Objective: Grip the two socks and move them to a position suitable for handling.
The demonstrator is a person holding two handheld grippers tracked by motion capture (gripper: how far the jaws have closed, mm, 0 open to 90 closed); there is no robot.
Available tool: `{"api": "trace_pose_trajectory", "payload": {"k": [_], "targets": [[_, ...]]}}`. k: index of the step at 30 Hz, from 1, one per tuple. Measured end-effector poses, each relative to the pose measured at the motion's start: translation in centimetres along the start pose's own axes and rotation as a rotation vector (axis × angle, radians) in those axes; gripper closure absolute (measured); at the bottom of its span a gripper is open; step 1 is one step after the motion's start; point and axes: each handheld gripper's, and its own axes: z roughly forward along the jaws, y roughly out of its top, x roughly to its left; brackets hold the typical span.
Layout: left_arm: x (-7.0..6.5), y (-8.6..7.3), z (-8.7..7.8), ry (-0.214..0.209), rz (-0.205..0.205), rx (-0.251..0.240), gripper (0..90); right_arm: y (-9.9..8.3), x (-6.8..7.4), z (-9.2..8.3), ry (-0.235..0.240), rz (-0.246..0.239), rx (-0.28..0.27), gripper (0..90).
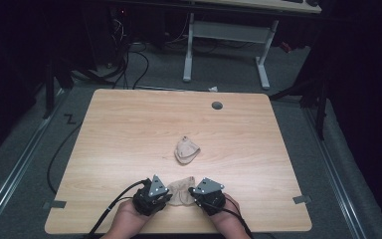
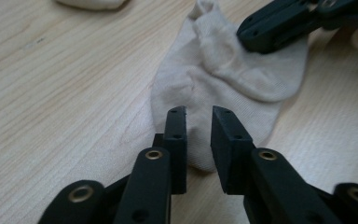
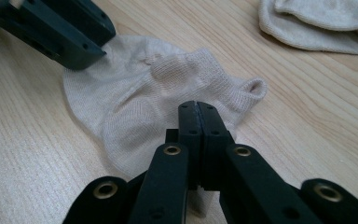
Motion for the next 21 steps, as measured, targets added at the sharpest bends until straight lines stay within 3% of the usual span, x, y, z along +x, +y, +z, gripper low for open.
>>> {"api": "trace_pose_trajectory", "payload": {"k": [4,5,8,11,13,17,21], "targets": [[0.1,-0.1,0.0,-0.002,0.002,-0.002,78.1,0.1,0.0,-0.1,-0.004,0.002,-0.003,84.6],[0.1,-0.1,0.0,-0.002,0.006,-0.005,78.1,0.6,0.2,-0.6,-0.016,0.002,-0.032,80.6],[0.1,-0.1,0.0,-0.006,0.006,-0.007,78.0,1.5,0.9,-1.4,0.014,0.01,-0.097,75.4],[0.2,-0.2,0.0,-0.007,0.007,-0.007,78.0,1.8,1.7,-1.6,0.031,0.002,-0.109,71.4],[0.2,-0.2,0.0,-0.008,0.007,-0.007,77.7,1.7,2.7,-0.7,0.047,-0.017,-0.076,66.8],[0.2,-0.2,-0.1,-0.011,0.009,-0.007,77.6,1.3,3.1,0.2,0.023,-0.033,-0.02,66.4],[0.2,-0.3,-0.1,-0.011,0.009,-0.008,77.5,1.0,2.7,0.6,0.021,-0.024,-0.007,74.3]]}}
